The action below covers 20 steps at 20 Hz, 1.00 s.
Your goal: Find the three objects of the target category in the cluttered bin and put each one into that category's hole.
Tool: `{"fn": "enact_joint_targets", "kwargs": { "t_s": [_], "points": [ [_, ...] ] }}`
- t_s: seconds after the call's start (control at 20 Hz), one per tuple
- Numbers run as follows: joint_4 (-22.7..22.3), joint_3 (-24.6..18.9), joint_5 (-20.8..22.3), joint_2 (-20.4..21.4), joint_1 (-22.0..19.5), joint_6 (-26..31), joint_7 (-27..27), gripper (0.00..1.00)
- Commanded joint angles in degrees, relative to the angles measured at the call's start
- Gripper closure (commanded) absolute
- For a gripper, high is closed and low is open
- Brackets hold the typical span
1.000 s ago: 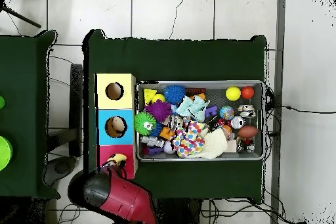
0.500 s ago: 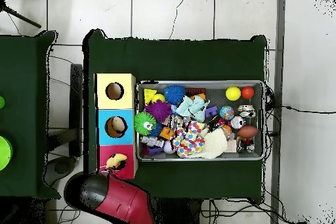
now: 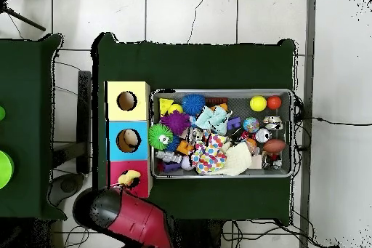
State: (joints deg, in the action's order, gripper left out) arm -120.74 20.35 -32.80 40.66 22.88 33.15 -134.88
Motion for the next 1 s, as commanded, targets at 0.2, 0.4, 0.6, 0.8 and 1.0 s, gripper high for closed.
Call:
{"fn": "enact_joint_targets", "kwargs": {
  "t_s": [0.2, 0.4, 0.6, 0.8, 1.0],
  "points": [
    [6.62, -5.49, -5.07, -5.57, -2.42, -6.02, -14.17, 1.00],
    [8.07, -5.97, -5.62, -6.33, -3.71, -5.74, -13.45, 1.00],
    [10.10, -6.15, -6.33, -6.10, -4.41, -2.34, -15.08, 1.00],
    [12.23, -5.71, -7.17, -6.17, -3.79, 0.41, -18.36, 1.00],
    [13.00, -4.06, -6.57, -7.40, -2.52, -0.94, -18.52, 1.00]
  ]
}}
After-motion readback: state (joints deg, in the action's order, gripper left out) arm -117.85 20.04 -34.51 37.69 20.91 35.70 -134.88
